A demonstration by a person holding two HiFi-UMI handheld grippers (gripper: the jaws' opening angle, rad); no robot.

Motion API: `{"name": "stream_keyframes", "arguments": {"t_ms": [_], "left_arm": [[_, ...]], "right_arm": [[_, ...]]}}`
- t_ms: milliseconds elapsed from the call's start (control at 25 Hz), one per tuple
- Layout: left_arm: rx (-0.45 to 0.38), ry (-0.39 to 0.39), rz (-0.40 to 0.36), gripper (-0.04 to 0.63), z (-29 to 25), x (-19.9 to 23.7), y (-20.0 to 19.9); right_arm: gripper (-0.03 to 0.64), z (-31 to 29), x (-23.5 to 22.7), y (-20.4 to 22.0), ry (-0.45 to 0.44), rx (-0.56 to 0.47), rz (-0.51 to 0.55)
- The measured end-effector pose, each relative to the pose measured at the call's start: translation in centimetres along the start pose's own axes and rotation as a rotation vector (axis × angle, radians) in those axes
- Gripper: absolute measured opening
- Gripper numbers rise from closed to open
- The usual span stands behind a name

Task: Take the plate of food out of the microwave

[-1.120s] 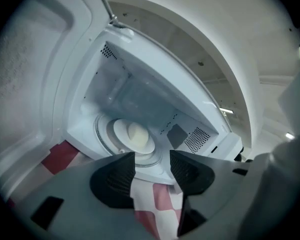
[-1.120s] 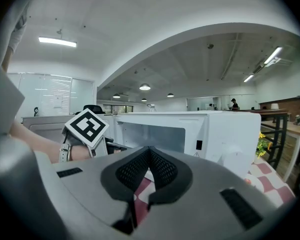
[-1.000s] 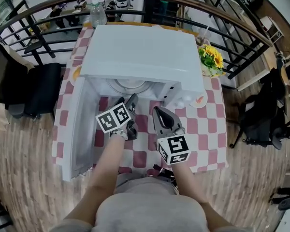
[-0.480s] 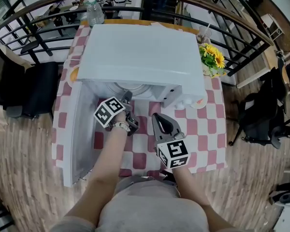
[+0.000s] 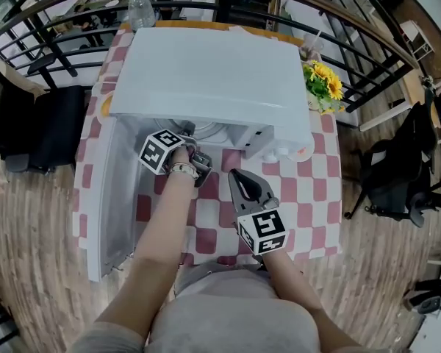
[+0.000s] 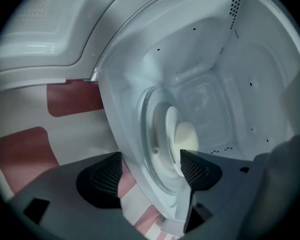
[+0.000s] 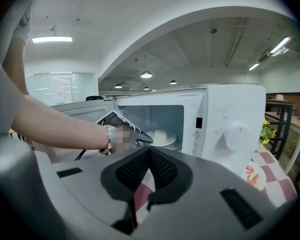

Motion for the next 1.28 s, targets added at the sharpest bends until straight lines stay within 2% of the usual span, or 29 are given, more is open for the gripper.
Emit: {"name": "stream_keyframes", "arguments": {"t_ms": [280, 520, 680, 920, 1280], "left_arm": [[-0.028, -0.060, 0.049, 0.353, -1.2, -0.1, 0.5], [-0.043, -0.060, 0.051, 0.376, -1.5, 0.1, 0.7], [-0.032, -0.056, 0.088, 0.374, -1.3, 0.2, 0.8], [-0.026, -0.035, 0.104, 0.331, -0.8, 0.3, 1.0], [-0.005, 0.021, 0.177, 0.259, 0.5, 0.8, 2.2]], "right_arm": [[0.023, 0.1, -0.5, 0.0, -0.026, 0.009, 0.032], [0.023, -0.3, -0.2, -0.4, -0.040, 0.004, 0.049], [0.023, -0.2, -0.1, -0.8, -0.044, -0.008, 0.053], [0.023, 0.0, -0.2, -0.9, -0.033, -0.022, 0.050], [0.023, 1.1, -0.2, -1.0, -0.021, -0.042, 0.050]]}}
Point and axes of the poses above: the fingertips, and each gripper's own axes: z backward along the fingers, x to its left, y out of its underside, the point moved 9 cm from there along z, backward along the fingers, and after that the axes turned 4 degrees about y, right-handed, at the moved point
